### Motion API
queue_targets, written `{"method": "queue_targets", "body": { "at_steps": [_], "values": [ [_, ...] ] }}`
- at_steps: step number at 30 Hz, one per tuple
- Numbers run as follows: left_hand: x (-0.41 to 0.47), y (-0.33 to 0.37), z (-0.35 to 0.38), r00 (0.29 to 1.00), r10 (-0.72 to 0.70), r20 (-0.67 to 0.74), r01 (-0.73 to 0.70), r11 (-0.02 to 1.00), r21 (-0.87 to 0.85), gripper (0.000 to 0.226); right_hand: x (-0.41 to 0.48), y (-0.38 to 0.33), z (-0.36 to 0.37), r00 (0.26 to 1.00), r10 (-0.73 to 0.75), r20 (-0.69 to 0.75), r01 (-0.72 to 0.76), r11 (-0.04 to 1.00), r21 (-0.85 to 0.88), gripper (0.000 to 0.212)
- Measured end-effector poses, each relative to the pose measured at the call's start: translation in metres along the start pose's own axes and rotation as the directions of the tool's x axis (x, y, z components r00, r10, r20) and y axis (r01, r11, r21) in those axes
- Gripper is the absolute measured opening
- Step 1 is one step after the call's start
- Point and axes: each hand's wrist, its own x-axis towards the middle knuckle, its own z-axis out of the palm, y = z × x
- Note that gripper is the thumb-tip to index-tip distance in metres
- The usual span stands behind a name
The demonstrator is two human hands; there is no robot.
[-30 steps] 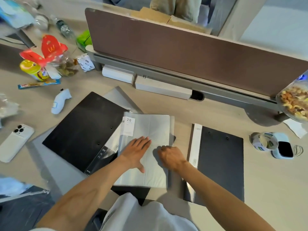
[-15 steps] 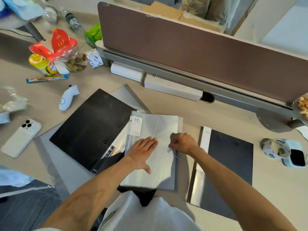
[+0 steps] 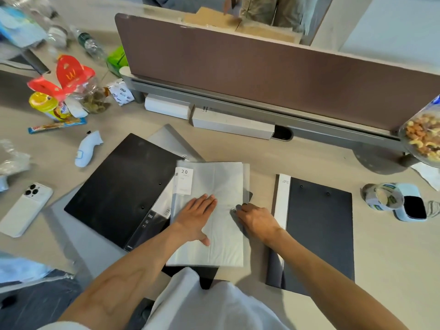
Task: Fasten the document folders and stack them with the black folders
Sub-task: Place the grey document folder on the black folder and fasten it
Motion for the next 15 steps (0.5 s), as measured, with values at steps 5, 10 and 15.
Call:
{"method": "queue_targets", "body": {
  "at_steps": [5,10,15],
  "values": [
    [0.001,0.001,0.000,1.000,0.000,-0.002,0.000,1.000,0.014,0.124,0.008,-0.006,0.000,0.997,0.072,0.023,-0.072,0.997,-0.011,0.024],
    [0.000,0.000,0.000,1.000,0.006,-0.006,-0.006,1.000,0.023,0.125,0.017,-0.016,-0.006,0.996,0.047,0.077,-0.054,0.995,0.082,0.015],
    [-0.006,-0.002,0.004,0.998,0.031,-0.061,-0.030,0.999,0.014,0.120,0.010,-0.018,-0.011,0.983,0.069,0.169,-0.086,0.992,0.097,0.027]
  ]
}}
